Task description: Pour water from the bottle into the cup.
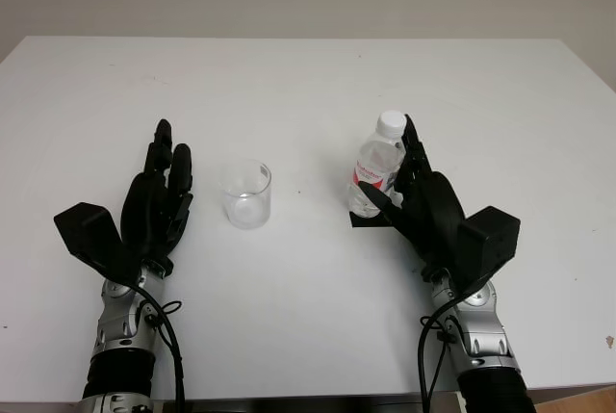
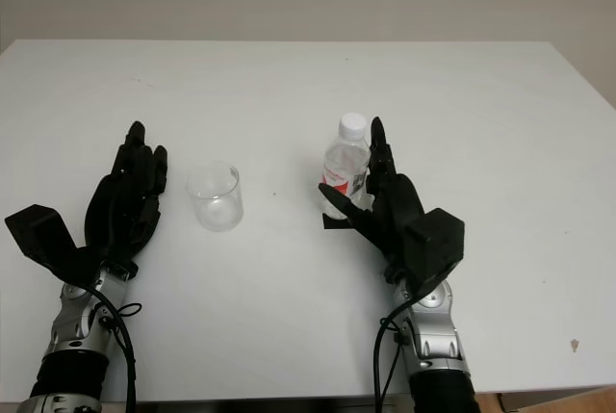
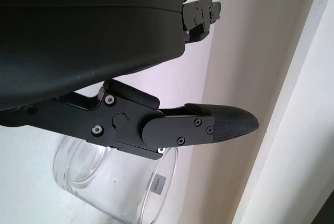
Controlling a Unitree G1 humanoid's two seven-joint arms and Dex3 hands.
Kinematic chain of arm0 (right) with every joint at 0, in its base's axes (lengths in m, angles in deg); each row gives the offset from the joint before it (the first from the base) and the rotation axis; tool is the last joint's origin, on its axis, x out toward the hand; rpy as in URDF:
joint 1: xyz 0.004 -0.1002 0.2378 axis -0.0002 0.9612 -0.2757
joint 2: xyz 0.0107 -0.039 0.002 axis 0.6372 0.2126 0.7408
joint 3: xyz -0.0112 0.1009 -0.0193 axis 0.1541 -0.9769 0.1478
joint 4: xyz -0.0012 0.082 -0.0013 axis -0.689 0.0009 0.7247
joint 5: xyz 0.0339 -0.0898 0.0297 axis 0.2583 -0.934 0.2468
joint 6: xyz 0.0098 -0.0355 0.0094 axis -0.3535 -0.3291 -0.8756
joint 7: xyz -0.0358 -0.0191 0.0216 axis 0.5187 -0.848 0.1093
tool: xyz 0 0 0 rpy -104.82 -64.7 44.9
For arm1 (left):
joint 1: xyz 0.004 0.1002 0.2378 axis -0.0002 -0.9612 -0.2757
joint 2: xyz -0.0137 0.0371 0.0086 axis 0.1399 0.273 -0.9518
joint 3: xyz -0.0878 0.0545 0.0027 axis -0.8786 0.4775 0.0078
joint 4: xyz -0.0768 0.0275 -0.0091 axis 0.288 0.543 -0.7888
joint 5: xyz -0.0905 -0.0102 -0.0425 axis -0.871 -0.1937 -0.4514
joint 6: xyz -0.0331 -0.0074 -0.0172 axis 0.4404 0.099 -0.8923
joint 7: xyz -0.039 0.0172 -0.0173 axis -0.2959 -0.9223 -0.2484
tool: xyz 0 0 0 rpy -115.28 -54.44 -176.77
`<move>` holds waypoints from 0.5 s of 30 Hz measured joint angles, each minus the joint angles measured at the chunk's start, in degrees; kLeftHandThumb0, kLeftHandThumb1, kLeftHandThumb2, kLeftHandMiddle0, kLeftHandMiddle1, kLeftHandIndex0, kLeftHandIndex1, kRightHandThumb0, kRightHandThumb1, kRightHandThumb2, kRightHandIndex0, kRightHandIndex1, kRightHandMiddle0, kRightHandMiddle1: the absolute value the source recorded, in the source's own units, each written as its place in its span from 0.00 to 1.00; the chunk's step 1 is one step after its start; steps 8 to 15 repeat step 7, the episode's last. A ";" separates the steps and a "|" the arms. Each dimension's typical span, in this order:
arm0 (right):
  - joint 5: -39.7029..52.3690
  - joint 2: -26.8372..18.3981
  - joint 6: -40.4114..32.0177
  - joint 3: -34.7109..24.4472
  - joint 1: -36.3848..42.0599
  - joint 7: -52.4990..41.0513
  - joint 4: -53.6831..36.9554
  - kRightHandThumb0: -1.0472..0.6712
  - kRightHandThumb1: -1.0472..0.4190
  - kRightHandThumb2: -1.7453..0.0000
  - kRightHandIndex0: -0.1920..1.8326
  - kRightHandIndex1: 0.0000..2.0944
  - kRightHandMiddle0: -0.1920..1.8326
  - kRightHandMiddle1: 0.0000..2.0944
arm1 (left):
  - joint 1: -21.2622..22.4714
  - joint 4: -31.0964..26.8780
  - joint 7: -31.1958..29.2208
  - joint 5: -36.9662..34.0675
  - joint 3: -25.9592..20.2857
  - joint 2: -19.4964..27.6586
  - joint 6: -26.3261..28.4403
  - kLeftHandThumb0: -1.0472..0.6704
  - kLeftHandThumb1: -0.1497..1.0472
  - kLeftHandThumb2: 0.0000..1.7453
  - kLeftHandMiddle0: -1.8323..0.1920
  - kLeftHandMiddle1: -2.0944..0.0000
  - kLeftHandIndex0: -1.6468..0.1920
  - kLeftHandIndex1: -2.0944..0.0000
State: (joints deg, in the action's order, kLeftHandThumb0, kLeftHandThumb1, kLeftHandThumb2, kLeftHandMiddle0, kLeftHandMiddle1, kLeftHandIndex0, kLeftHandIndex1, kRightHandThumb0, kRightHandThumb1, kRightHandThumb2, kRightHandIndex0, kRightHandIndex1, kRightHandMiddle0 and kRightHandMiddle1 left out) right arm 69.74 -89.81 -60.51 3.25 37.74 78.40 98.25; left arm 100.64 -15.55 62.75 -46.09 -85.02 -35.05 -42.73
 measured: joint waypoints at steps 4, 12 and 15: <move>-0.78 0.04 1.53 0.26 -0.04 0.59 1.08 0.06 0.08 0.97 0.00 0.00 0.00 0.00 | 0.00 0.00 0.12 0.05 0.00 0.00 -0.03 0.19 1.00 0.25 0.98 0.97 0.98 0.98; -0.63 0.24 1.82 0.24 -0.18 0.66 1.43 0.05 0.08 0.97 0.00 0.00 0.00 0.00 | -0.01 -0.06 0.21 0.04 0.00 0.00 0.00 0.19 1.00 0.24 0.97 0.97 0.98 0.97; -0.63 0.24 1.82 0.24 -0.18 0.66 1.43 0.05 0.08 0.97 0.00 0.00 0.00 0.00 | -0.01 -0.06 0.21 0.04 0.00 0.00 0.00 0.19 1.00 0.24 0.97 0.97 0.98 0.97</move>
